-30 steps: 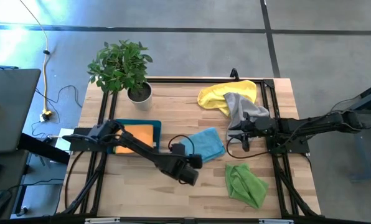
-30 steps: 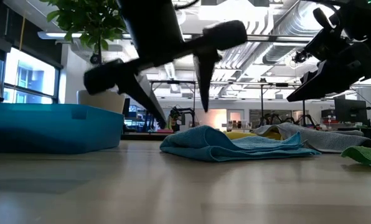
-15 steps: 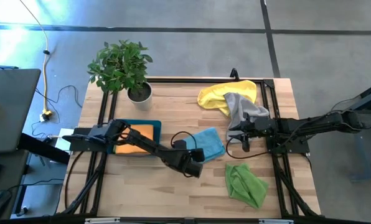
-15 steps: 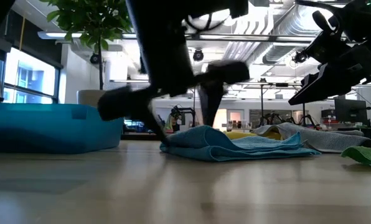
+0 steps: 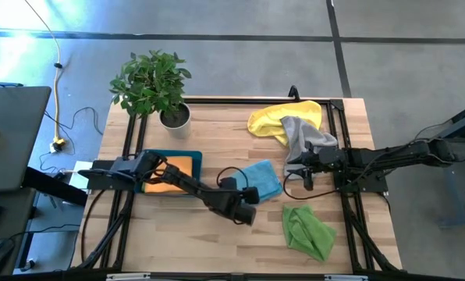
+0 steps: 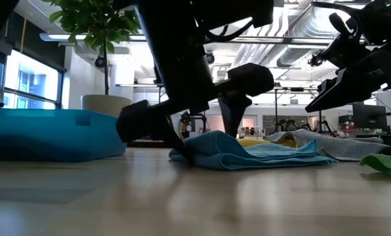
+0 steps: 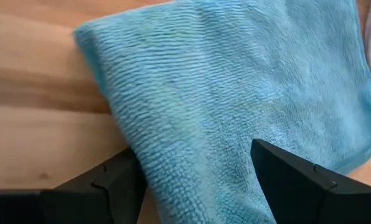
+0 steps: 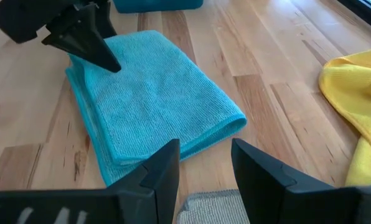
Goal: Fold microfiber towels
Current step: Stack the blue microfiber towel on top of the orange microfiber towel in the blue bin
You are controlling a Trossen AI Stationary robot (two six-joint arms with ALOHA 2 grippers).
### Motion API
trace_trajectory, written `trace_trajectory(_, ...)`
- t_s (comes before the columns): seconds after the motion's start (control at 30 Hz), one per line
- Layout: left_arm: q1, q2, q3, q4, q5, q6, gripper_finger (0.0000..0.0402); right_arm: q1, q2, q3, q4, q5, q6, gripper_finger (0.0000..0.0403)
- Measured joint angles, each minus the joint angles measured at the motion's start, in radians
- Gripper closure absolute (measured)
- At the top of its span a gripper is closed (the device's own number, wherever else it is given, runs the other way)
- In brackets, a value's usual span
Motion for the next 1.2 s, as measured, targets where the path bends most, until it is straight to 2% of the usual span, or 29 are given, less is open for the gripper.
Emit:
trace_trajectory(0.1, 0.011, 0.004, 0.001, 0.005, 0.008, 0.110, 0.0149, 0.000, 0.000, 0.000, -0.002, 0.000, 0.000, 0.0265)
trace_trajectory(0.23, 0.021, 0.005, 0.000, 0.003, 0.012, 0.241, 0.0194, 0.000, 0.000, 0.000, -0.004, 0.000, 0.000, 0.0265)
trace_trajectory(0.6, 0.027, 0.002, -0.002, 0.002, 0.018, 0.548, 0.0387, 0.000, 0.000, 0.000, -0.005, 0.000, 0.000, 0.0265)
trace_trajectory(0.77, 0.033, -0.036, -0.007, 0.006, 0.061, 0.671, 0.0384, 0.000, 0.000, 0.000, -0.005, 0.000, 0.000, 0.0265)
trace_trajectory(0.9, 0.032, -0.116, -0.005, -0.046, 0.059, 0.767, 0.0395, 0.000, 0.000, 0.000, -0.009, 0.000, 0.000, 0.0265)
trace_trajectory(1.03, 0.027, -0.193, -0.005, -0.186, 0.075, 0.830, 0.0396, 0.000, 0.000, 0.000, -0.013, 0.000, 0.000, 0.0265)
trace_trajectory(1.2, 0.029, -0.303, -0.004, -0.480, 0.127, 0.834, 0.0397, 0.000, 0.000, 0.000, -0.012, 0.000, 0.000, 0.0265)
